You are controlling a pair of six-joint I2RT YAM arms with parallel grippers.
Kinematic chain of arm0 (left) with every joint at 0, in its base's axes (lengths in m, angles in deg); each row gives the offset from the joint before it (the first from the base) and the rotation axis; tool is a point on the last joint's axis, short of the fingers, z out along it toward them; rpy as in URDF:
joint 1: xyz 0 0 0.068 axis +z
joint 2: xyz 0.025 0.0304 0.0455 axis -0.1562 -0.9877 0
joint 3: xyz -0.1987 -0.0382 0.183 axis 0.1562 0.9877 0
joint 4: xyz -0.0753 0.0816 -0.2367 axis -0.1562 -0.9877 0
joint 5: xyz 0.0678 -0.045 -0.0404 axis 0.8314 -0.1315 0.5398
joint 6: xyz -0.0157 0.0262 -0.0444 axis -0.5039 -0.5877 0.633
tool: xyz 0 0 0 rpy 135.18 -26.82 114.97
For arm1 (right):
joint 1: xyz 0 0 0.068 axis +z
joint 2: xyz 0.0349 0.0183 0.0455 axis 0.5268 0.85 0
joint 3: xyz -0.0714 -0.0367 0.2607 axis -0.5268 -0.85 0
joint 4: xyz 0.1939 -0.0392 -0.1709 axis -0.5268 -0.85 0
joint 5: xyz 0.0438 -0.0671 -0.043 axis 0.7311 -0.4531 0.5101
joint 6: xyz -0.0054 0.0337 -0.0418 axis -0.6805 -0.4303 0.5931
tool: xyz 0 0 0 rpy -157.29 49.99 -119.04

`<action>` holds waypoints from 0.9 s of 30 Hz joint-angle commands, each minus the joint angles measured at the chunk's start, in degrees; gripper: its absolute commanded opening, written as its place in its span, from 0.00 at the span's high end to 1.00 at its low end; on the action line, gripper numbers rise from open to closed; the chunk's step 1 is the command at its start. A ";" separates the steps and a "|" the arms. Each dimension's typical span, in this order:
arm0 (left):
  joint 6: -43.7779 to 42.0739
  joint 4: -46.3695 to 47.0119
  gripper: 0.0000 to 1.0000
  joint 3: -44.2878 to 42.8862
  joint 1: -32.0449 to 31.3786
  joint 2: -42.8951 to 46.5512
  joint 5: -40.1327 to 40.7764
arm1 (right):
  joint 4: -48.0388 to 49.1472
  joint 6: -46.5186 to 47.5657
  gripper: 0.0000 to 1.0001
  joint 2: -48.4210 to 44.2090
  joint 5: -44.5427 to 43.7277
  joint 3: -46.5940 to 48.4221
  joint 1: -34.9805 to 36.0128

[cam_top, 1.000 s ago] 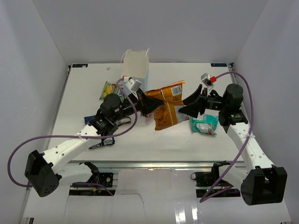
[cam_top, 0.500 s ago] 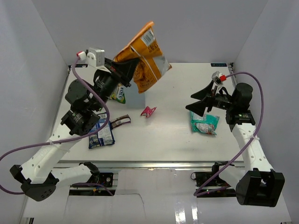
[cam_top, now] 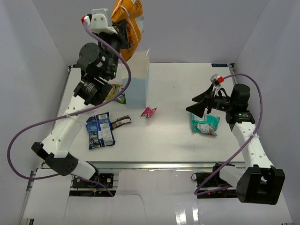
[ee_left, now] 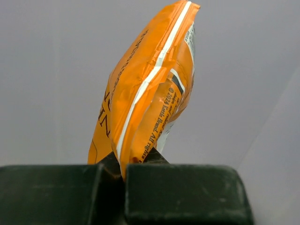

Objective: Place the snacks into the paper bag

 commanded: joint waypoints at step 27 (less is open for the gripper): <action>11.66 -1.57 1.00 3.70 12.13 -11.21 -12.60 | 0.27 2.30 0.05 1.35 -1.88 -0.42 -0.30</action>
